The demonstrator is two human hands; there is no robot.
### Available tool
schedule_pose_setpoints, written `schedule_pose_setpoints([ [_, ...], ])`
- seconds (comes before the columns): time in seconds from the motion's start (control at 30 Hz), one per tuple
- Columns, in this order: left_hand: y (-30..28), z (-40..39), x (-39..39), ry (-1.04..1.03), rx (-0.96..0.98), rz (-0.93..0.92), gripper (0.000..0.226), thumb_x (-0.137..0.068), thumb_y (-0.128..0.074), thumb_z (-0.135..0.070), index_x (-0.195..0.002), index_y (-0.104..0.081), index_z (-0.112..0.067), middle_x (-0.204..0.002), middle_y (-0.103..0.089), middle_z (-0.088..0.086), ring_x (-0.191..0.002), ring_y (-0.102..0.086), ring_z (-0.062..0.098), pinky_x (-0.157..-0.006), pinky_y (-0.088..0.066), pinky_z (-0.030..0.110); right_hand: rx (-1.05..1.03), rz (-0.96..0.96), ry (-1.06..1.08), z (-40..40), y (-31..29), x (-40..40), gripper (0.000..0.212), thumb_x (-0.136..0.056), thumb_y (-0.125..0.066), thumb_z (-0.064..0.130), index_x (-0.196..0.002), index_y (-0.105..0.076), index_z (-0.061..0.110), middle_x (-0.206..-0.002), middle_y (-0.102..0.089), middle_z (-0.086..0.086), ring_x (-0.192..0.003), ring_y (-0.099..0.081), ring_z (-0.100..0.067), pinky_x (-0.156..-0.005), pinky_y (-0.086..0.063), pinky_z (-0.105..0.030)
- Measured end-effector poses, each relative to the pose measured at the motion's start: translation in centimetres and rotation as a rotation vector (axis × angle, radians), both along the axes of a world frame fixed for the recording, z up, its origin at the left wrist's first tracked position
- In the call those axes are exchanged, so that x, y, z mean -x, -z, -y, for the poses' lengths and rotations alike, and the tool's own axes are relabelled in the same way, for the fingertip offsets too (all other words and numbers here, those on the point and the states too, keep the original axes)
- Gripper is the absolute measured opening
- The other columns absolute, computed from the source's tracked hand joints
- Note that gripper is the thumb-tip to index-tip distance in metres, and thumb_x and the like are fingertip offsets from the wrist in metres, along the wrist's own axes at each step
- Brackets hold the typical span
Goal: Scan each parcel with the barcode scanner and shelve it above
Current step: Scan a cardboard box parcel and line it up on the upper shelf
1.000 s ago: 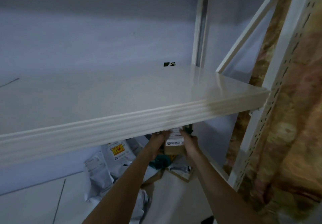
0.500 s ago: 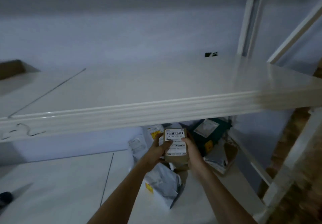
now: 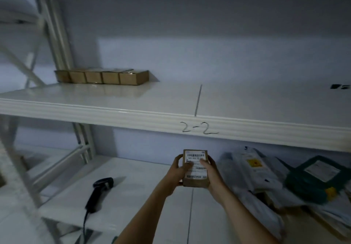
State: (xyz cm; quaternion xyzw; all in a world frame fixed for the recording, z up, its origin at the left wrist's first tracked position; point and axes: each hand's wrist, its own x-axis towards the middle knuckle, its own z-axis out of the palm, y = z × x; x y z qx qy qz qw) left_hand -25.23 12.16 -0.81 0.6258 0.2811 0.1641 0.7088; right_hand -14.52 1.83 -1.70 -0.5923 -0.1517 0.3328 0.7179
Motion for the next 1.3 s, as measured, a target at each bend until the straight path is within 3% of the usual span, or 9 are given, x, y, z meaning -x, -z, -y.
schedule_pose_setpoints([
  [0.13, 0.3, -5.1, 5.4, -0.092, -0.003, 0.008, 0.045, -0.093, -0.061, -0.039, -0.133, -0.042, -0.036, -0.108, -0.07, 0.003, -0.092, -0.07, 0.016, -0.066, -0.057, 0.03, 0.03, -0.002, -0.074, -5.9, 0.1, 4.7, 0.043, -0.093, -0.067, 0.026, -0.134, -0.053, 0.032, -0.113, -0.073, -0.01, -0.096, -0.073, -0.034, -0.084, -0.059, -0.057],
  [0.33, 2.9, -11.3, 10.6, -0.224, 0.026, -0.013, 0.042, -0.091, -0.065, -0.035, -0.129, -0.045, -0.034, -0.101, -0.071, 0.004, -0.081, -0.073, 0.013, -0.057, -0.057, 0.025, 0.118, -0.044, -0.242, -12.4, 2.6, 9.3, 0.042, -0.088, -0.073, 0.028, -0.123, -0.053, 0.039, -0.107, -0.076, -0.003, -0.089, -0.076, -0.026, -0.068, -0.062, -0.041],
  [0.43, 4.5, -14.8, 12.4, -0.268, 0.041, -0.055, 0.041, -0.092, -0.064, -0.036, -0.129, -0.047, -0.033, -0.106, -0.07, 0.006, -0.091, -0.071, 0.018, -0.067, -0.059, 0.031, 0.152, -0.044, -0.318, -16.3, 4.0, 10.3, 0.043, -0.088, -0.073, 0.025, -0.124, -0.052, 0.036, -0.108, -0.076, -0.004, -0.089, -0.076, -0.026, -0.062, -0.06, -0.036],
  [0.53, 5.6, -18.9, 13.6, -0.322, 0.011, -0.172, 0.035, -0.094, -0.06, -0.033, -0.127, -0.053, -0.028, -0.108, -0.069, 0.008, -0.095, -0.067, 0.023, -0.079, -0.052, 0.036, 0.207, -0.04, -0.321, -20.4, 5.4, 10.5, 0.052, -0.086, -0.076, 0.027, -0.129, -0.047, 0.036, -0.114, -0.073, -0.003, -0.094, -0.074, -0.027, -0.073, -0.062, -0.044],
  [0.67, 7.0, -24.3, 15.4, -0.464, -0.133, -0.379, 0.032, -0.094, -0.055, -0.014, -0.126, -0.059, -0.011, -0.095, -0.063, 0.022, -0.063, -0.054, 0.024, -0.056, -0.043, 0.029, 0.248, -0.076, -0.302, -24.9, 7.6, 9.9, 0.061, -0.086, -0.076, 0.029, -0.135, -0.041, 0.03, -0.119, -0.067, -0.004, -0.101, -0.07, -0.028, -0.089, -0.058, -0.051],
  [0.8, 9.2, -28.2, 18.4, -0.559, -0.262, -0.631, 0.039, -0.093, -0.056, -0.017, -0.132, -0.052, -0.013, -0.123, -0.059, 0.016, -0.091, -0.063, 0.029, -0.075, -0.053, 0.033, 0.278, -0.139, -0.293, -28.5, 9.4, 9.2, 0.061, -0.09, -0.072, 0.022, -0.14, -0.038, 0.019, -0.125, -0.064, -0.014, -0.102, -0.069, -0.035, -0.083, -0.059, -0.049],
  [0.97, 12.3, -31.3, 21.5, -0.401, -0.13, -0.857, 0.07, -0.089, -0.064, -0.018, -0.147, -0.027, -0.005, -0.143, -0.039, 0.021, -0.125, -0.048, 0.035, -0.097, -0.047, 0.037, 0.362, -0.19, -0.271, -30.1, 9.9, 9.7, 0.045, -0.095, -0.059, 0.036, -0.131, -0.034, 0.026, -0.106, -0.064, -0.011, -0.083, -0.067, -0.031, -0.058, -0.056, -0.039],
  [1.17, 13.6, -33.0, 22.7, -0.212, 0.0, -0.949, 0.072, -0.089, -0.066, -0.033, -0.143, -0.03, -0.002, -0.135, -0.045, 0.02, -0.105, -0.054, 0.033, -0.085, -0.048, 0.044, 0.397, -0.207, -0.163, -31.4, 9.9, 11.4, 0.04, -0.097, -0.05, 0.035, -0.133, -0.037, 0.024, -0.105, -0.064, -0.013, -0.08, -0.064, -0.032, -0.067, -0.055, -0.047],
  [1.3, 15.1, -33.3, 22.9, -0.14, 0.004, -0.872, 0.069, -0.089, -0.067, -0.032, -0.143, -0.034, -0.004, -0.145, -0.041, 0.018, -0.126, -0.049, 0.035, -0.091, -0.048, 0.042, 0.427, -0.218, -0.08, -30.8, 9.7, 13.7, 0.032, -0.097, -0.046, 0.033, -0.126, -0.038, 0.025, -0.108, -0.066, -0.013, -0.079, -0.063, -0.032, -0.071, -0.054, -0.048],
])
